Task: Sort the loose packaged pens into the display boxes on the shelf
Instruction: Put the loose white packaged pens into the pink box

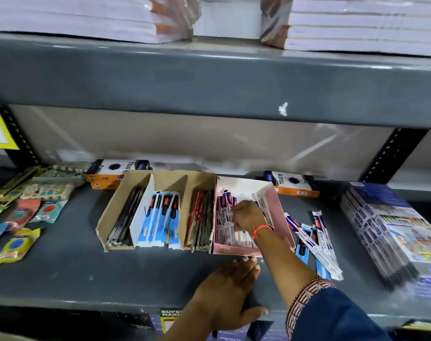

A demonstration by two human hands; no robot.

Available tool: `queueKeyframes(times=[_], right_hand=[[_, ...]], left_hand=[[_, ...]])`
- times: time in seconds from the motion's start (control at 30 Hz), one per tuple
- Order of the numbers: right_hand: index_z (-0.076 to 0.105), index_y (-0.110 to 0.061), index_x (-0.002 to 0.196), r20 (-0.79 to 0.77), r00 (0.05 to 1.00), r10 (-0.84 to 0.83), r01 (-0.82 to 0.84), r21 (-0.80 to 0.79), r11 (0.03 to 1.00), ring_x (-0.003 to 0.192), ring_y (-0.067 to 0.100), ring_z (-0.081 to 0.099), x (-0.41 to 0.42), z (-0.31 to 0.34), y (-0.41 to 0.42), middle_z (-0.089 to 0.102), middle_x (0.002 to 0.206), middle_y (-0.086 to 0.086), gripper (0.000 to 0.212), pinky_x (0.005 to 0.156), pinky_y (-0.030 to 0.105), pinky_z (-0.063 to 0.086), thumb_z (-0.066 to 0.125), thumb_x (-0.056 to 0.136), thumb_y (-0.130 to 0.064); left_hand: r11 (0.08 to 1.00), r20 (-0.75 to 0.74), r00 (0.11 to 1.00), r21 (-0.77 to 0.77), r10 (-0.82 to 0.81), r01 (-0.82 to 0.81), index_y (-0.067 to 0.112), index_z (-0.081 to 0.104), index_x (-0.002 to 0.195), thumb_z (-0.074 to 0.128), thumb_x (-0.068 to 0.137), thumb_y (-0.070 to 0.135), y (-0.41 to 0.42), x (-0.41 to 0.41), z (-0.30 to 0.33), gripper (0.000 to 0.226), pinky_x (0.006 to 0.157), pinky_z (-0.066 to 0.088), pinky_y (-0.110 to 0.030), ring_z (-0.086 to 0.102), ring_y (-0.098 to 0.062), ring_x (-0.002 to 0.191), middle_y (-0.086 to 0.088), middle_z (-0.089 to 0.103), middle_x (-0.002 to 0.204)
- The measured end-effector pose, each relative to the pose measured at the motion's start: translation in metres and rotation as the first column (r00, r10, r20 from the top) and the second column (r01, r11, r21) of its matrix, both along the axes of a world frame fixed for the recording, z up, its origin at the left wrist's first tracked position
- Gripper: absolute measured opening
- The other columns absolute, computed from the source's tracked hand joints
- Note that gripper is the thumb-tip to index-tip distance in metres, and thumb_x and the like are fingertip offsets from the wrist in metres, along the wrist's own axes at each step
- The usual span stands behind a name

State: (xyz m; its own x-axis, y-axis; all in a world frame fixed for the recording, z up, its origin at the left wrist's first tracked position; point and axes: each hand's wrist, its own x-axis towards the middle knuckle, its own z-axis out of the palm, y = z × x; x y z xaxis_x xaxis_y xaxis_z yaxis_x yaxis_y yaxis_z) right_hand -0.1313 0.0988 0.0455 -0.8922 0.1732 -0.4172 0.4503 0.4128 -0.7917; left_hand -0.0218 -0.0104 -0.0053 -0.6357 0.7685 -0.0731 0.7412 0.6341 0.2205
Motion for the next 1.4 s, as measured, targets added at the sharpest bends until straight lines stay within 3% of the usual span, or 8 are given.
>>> queueKeyframes(times=[0.07, 0.2, 0.37, 0.57, 0.73, 0.9, 1.3, 1.4], right_hand=[[0.058, 0.005, 0.121, -0.010, 1.000, 0.013, -0.012, 0.056, 0.998, 0.083, 0.023, 0.056, 0.000, -0.003, 0.001, 0.062, 0.121, 0.025, 0.036, 0.094, 0.043, 0.053, 0.054, 0.086, -0.002], [0.067, 0.008, 0.105, -0.084, 0.995, 0.055, -0.032, 0.259, 0.965, 0.089, 0.029, 0.066, 0.001, -0.009, 0.007, 0.070, 0.108, 0.027, 0.027, 0.090, 0.042, 0.056, 0.050, 0.086, -0.002], [0.068, -0.001, 0.108, -0.168, 0.985, -0.029, 0.072, 0.256, 0.964, 0.096, 0.031, 0.064, 0.021, 0.007, 0.026, 0.068, 0.114, 0.018, 0.028, 0.090, 0.035, 0.052, 0.050, 0.088, -0.009], [0.069, -0.001, 0.094, -0.357, 0.892, -0.277, 0.388, 0.290, 0.875, 0.089, 0.039, 0.064, 0.057, 0.018, 0.068, 0.070, 0.105, 0.024, 0.028, 0.068, 0.029, 0.043, 0.043, 0.088, -0.006], [0.064, 0.001, 0.108, -0.204, 0.937, -0.283, 0.349, 0.492, 0.797, 0.107, 0.041, 0.062, 0.086, 0.002, 0.116, 0.066, 0.115, 0.026, 0.029, 0.086, 0.040, 0.050, 0.052, 0.085, -0.011], [0.062, -0.003, 0.111, -0.090, 0.969, -0.228, 0.232, 0.638, 0.734, 0.110, 0.037, 0.061, 0.093, -0.016, 0.133, 0.066, 0.116, 0.023, 0.030, 0.088, 0.043, 0.050, 0.044, 0.089, -0.014], [0.057, -0.007, 0.069, -0.006, 0.970, -0.241, 0.219, 0.442, 0.870, 0.082, 0.028, 0.063, 0.093, -0.012, 0.138, 0.065, 0.086, 0.012, 0.019, 0.087, 0.038, 0.055, 0.049, 0.086, -0.005], [0.064, -0.001, 0.076, -0.008, 0.964, -0.265, 0.251, 0.341, 0.906, 0.080, 0.024, 0.058, 0.093, -0.006, 0.140, 0.063, 0.086, 0.012, 0.015, 0.079, 0.030, 0.049, 0.058, 0.085, -0.012]], left_hand=[[1.000, 0.007, 1.000, 0.008, -0.006, 0.006, 0.012, 0.007, 0.150, -0.001, 0.066, 0.071, -0.001, 0.001, 0.002, 0.103, 0.111, 0.001, -0.029, 0.002, -0.020, 0.141, -0.005, 0.000, 0.157], [1.000, 0.013, 1.000, -0.016, 0.010, -0.009, 0.013, 0.006, 0.150, -0.002, 0.065, 0.072, 0.001, 0.003, 0.004, 0.104, 0.111, 0.000, -0.028, 0.002, -0.019, 0.142, -0.005, -0.001, 0.157], [0.999, -0.090, 0.996, 0.049, 0.009, -0.004, 0.009, 0.032, 0.145, -0.002, 0.079, 0.074, 0.000, 0.001, -0.005, 0.098, 0.108, 0.011, -0.029, 0.029, -0.023, 0.136, -0.009, 0.028, 0.151], [1.000, -0.108, 0.994, -0.009, 0.025, -0.026, 0.018, 0.007, 0.151, -0.002, 0.071, 0.082, 0.000, 0.001, -0.011, 0.103, 0.103, -0.012, -0.018, 0.002, -0.012, 0.141, 0.002, 0.003, 0.157], [0.998, -0.086, 0.996, -0.046, 0.030, -0.034, 0.018, 0.002, 0.151, 0.024, 0.092, 0.064, -0.003, 0.009, 0.000, 0.078, 0.103, -0.013, -0.020, -0.003, -0.013, 0.141, 0.002, -0.003, 0.157], [0.998, -0.066, 0.998, -0.053, 0.022, -0.025, 0.019, -0.003, 0.150, 0.022, 0.093, 0.064, 0.000, 0.007, 0.001, 0.077, 0.100, -0.018, -0.017, -0.009, -0.011, 0.140, 0.005, -0.010, 0.156], [0.999, -0.053, 0.998, -0.026, 0.019, -0.020, 0.023, -0.005, 0.150, 0.004, 0.073, 0.078, 0.001, 0.005, -0.002, 0.095, 0.101, -0.018, -0.018, -0.021, 0.000, 0.128, 0.016, -0.017, 0.147], [1.000, -0.061, 0.998, -0.019, 0.017, -0.018, 0.023, -0.005, 0.150, 0.005, 0.072, 0.077, 0.002, 0.006, -0.002, 0.095, 0.098, -0.022, -0.019, -0.022, -0.001, 0.126, 0.017, -0.019, 0.143]])
